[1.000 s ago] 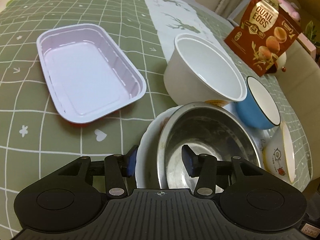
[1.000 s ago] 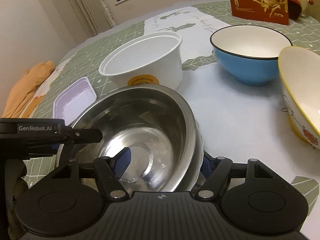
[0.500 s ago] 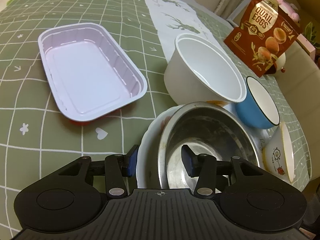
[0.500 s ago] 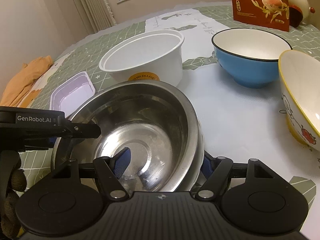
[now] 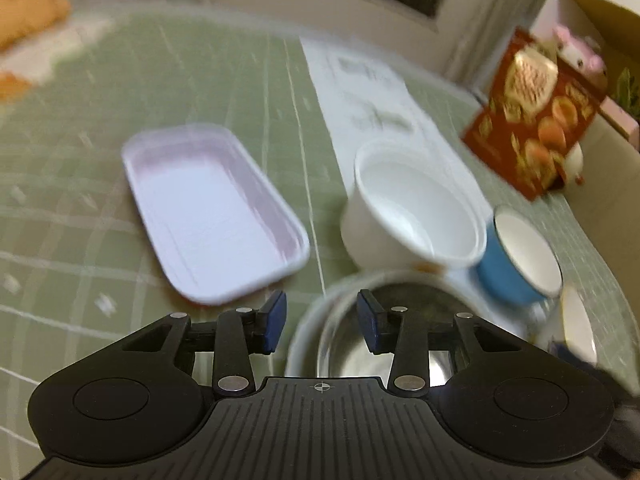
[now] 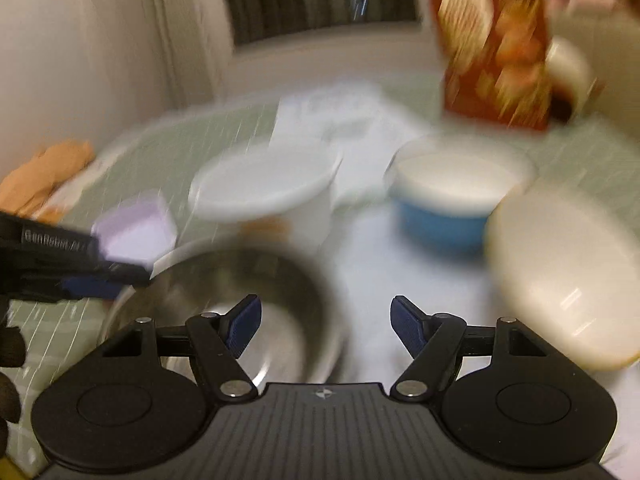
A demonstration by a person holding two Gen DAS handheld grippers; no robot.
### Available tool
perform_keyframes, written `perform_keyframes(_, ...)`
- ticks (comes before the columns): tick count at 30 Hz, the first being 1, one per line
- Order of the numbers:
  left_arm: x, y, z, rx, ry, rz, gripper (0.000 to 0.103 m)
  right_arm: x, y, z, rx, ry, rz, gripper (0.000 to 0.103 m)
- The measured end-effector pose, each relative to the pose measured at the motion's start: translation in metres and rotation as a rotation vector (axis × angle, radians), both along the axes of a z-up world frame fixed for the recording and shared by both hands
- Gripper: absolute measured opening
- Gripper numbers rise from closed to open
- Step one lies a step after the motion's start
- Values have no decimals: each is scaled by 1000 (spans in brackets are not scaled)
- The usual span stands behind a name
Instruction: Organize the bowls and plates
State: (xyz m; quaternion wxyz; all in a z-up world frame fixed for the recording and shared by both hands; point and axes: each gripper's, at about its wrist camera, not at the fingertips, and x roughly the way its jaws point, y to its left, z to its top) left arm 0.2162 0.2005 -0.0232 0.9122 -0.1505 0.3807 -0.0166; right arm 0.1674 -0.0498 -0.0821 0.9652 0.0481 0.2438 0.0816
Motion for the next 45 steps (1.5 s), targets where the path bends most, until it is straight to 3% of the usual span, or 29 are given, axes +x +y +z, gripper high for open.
perform_keyframes(3, -16, -12, 29, -24, -157, 38, 42, -22, -33, 29, -2, -154, -17, 76)
perform_keyframes(5, -27, -28, 45, -65, -281, 29, 42, -28, -66, 44, 11, -205, -46, 84)
perform_keyframes(8, -41, -71, 61, -128, -446, -54, 42, -27, -113, 56, 2, -186, -102, 85)
perform_keyframes(12, -56, -127, 61, -192, -496, -221, 37, -19, -171, 62, 44, -104, -125, 85)
perform_keyframes(16, -57, -169, 48, -261, -430, -312, 20, 5, -203, 63, 133, -13, -21, 85)
perform_keyframes(18, -51, -182, 35, -301, -351, -317, 19, 24, -210, 59, 144, -7, 53, 85)
perform_keyframes(19, -48, -192, 30, -288, -304, -319, 18, 36, -212, 55, 135, -10, 73, 85)
perform_keyframes(21, -45, -210, 24, -186, -242, -276, 18, 59, -214, 45, 115, -15, 63, 85)
perform_keyframes(24, -39, -238, 17, -40, -216, -231, 18, 78, -233, 15, 120, 4, -24, 85)
perform_keyframes(26, -36, -245, 15, -14, -189, -188, 18, 87, -243, -3, 114, 99, -76, 84)
perform_keyframes(30, -30, -246, 10, -39, -151, -114, 18, 92, -255, -6, 183, 164, -70, 84)
perform_keyframes(33, -22, -251, 2, -22, -111, -126, 19, 96, -248, -11, 162, 202, -29, 84)
perform_keyframes(36, -7, -248, -13, -116, -15, -123, 19, 97, -244, -21, 134, 265, -17, 84)
perform_keyframes(42, 1, -245, -30, -150, 52, -76, 18, 100, -246, -32, 167, 317, -8, 84)
perform_keyframes(45, 0, -246, -28, -141, 37, -69, 18, 98, -242, -36, 138, 342, -16, 84)
